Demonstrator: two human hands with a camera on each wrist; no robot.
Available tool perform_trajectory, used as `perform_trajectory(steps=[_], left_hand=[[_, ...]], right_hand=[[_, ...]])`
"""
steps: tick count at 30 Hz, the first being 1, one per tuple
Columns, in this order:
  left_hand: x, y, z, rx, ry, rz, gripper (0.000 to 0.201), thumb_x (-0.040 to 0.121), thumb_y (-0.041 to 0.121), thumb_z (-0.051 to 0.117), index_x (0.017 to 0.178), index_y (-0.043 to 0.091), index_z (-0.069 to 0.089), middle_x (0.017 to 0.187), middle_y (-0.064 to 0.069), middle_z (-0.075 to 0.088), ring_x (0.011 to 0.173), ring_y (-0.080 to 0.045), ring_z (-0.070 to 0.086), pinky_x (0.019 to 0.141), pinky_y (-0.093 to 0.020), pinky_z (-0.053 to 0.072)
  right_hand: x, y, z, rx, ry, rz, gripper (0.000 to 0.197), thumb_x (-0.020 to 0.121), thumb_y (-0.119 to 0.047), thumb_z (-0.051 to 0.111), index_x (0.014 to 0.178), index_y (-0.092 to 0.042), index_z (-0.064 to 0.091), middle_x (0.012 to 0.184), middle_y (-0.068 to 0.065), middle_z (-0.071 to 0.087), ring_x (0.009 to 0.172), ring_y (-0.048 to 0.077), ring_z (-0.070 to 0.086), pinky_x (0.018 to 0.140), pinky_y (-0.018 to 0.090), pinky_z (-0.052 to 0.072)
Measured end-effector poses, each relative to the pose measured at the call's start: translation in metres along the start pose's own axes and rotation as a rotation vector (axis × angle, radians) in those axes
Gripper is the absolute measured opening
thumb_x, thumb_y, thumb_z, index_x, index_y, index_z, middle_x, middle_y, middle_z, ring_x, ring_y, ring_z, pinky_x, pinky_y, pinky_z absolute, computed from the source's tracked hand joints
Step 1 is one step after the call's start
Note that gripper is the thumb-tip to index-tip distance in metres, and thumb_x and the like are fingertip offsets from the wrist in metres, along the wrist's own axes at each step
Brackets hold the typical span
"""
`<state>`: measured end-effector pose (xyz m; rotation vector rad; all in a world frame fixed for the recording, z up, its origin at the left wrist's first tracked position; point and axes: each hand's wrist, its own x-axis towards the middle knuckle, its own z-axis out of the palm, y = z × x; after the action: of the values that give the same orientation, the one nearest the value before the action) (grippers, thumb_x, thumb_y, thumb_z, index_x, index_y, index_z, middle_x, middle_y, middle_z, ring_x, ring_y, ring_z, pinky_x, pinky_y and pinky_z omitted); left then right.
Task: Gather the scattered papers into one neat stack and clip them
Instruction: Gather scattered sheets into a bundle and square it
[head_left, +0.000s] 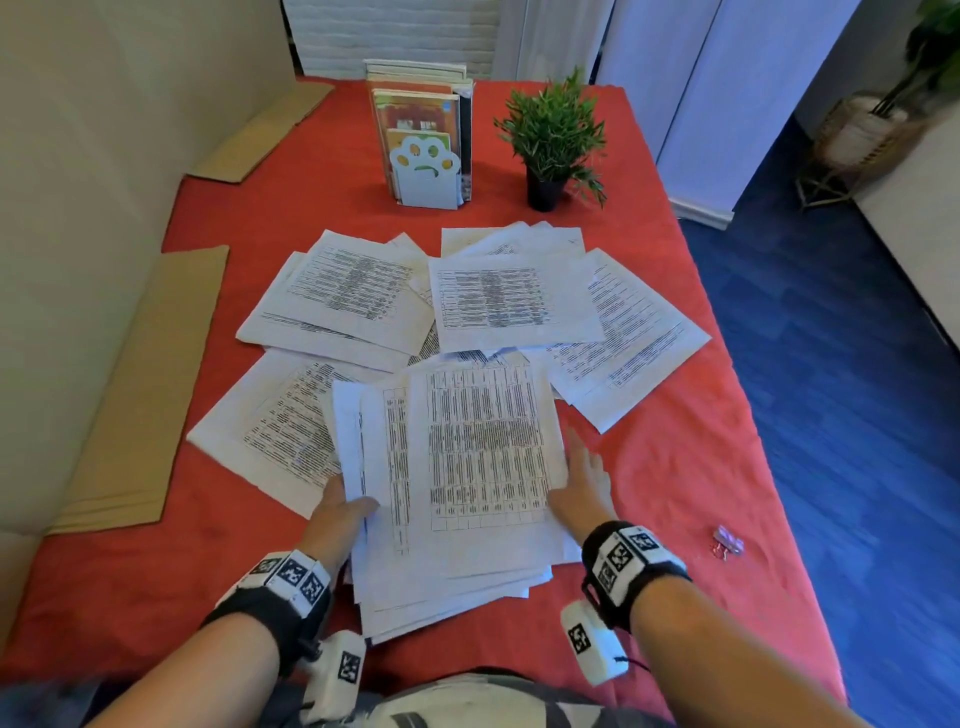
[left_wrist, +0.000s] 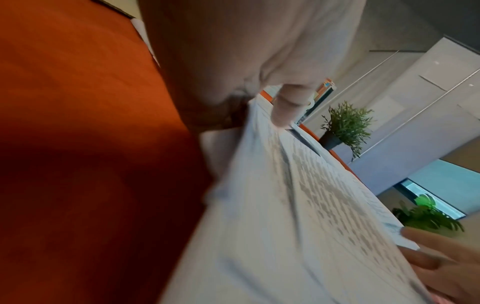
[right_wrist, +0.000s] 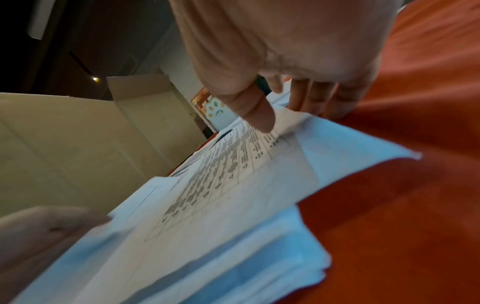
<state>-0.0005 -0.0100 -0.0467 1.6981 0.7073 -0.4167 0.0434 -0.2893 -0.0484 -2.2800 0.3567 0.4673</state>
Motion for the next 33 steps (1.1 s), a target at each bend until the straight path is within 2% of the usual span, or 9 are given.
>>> perform_trajectory(steps=[3,5,9,13,16,19,24,28,33], left_hand=[[-0.005,0.006,0.009,0.081,0.002,0.071,0.054,0.099,0.038,0.034,0.148,0.023,0.019,0.142,0.008,0.036,0.134,-0.023,0.037,0.111,-0.037,0.030],[-0.010,0.009,0.019,0.181,0.002,0.146,0.054,0.100,0.035,0.028,0.150,0.019,0.015,0.150,0.004,0.030,0.140,-0.021,0.030,0.114,-0.033,0.024],[-0.009,0.008,0.025,0.295,0.045,0.187,0.051,0.099,0.014,0.037,0.148,0.013,0.023,0.134,-0.008,0.050,0.108,-0.018,0.055,0.092,-0.027,0.038],[-0.019,0.014,0.007,0.247,0.066,0.267,0.047,0.094,0.004,0.045,0.139,0.016,0.038,0.121,-0.002,0.056,0.113,-0.023,0.053,0.082,-0.028,0.042],[-0.025,0.020,-0.006,0.099,-0.012,0.318,0.053,0.088,0.001,0.053,0.131,0.030,0.039,0.123,0.002,0.058,0.117,-0.024,0.054,0.093,-0.036,0.045],[-0.030,0.044,0.000,0.020,-0.012,0.364,0.053,0.083,0.009,0.059,0.123,0.038,0.038,0.124,-0.001,0.059,0.114,-0.025,0.057,0.102,-0.047,0.044],[-0.039,0.099,0.011,-0.183,0.152,0.581,0.052,0.074,0.010,0.060,0.120,0.029,0.045,0.117,-0.002,0.063,0.108,-0.022,0.061,0.097,-0.050,0.048],[-0.049,0.105,0.012,-0.279,0.099,0.640,0.057,0.073,0.003,0.064,0.122,0.026,0.051,0.120,-0.006,0.066,0.113,-0.026,0.062,0.095,-0.055,0.049],[-0.047,0.100,0.015,-0.197,0.069,0.653,0.069,0.059,0.015,0.085,0.122,0.014,0.058,0.123,-0.023,0.056,0.115,-0.036,0.058,0.095,-0.060,0.047]], right_hand=[[-0.004,-0.010,0.007,-0.119,-0.110,-0.021,0.075,0.081,0.003,0.042,0.150,-0.017,0.018,0.146,0.012,0.029,0.130,0.034,0.031,0.110,0.038,0.025],[-0.010,-0.017,0.014,-0.195,-0.190,-0.112,0.074,0.082,0.007,0.038,0.150,-0.016,0.019,0.152,0.008,0.023,0.134,0.032,0.026,0.113,0.034,0.022],[-0.013,-0.018,0.013,-0.188,-0.218,-0.167,0.072,0.083,0.005,0.039,0.149,-0.014,0.020,0.154,0.007,0.022,0.136,0.032,0.026,0.113,0.034,0.022],[-0.008,-0.008,-0.002,0.016,-0.163,-0.028,0.078,0.083,-0.003,0.052,0.151,-0.012,0.015,0.153,0.011,0.026,0.138,0.029,0.030,0.096,0.028,0.044],[-0.014,-0.015,-0.008,0.640,-0.301,0.044,0.080,0.075,0.010,0.058,0.145,-0.009,0.025,0.137,0.017,0.052,0.117,0.029,0.057,0.090,0.040,0.053],[-0.016,-0.041,-0.019,0.801,-0.317,-0.108,0.068,0.067,0.005,0.057,0.131,-0.014,0.047,0.121,0.019,0.065,0.110,0.034,0.064,0.094,0.055,0.050],[-0.020,-0.084,-0.049,0.785,0.028,-0.373,0.041,0.078,0.006,0.048,0.110,-0.016,0.061,0.102,0.006,0.073,0.099,0.025,0.068,0.087,0.045,0.055],[-0.030,-0.086,-0.062,0.999,0.003,-0.384,0.043,0.059,0.022,0.053,0.093,-0.003,0.061,0.071,-0.004,0.074,0.066,0.010,0.069,0.062,0.028,0.057],[-0.039,-0.078,-0.062,1.029,0.005,-0.368,0.059,0.045,0.016,0.046,0.093,-0.016,0.058,0.076,0.012,0.056,0.069,0.021,0.052,0.059,0.032,0.043]])
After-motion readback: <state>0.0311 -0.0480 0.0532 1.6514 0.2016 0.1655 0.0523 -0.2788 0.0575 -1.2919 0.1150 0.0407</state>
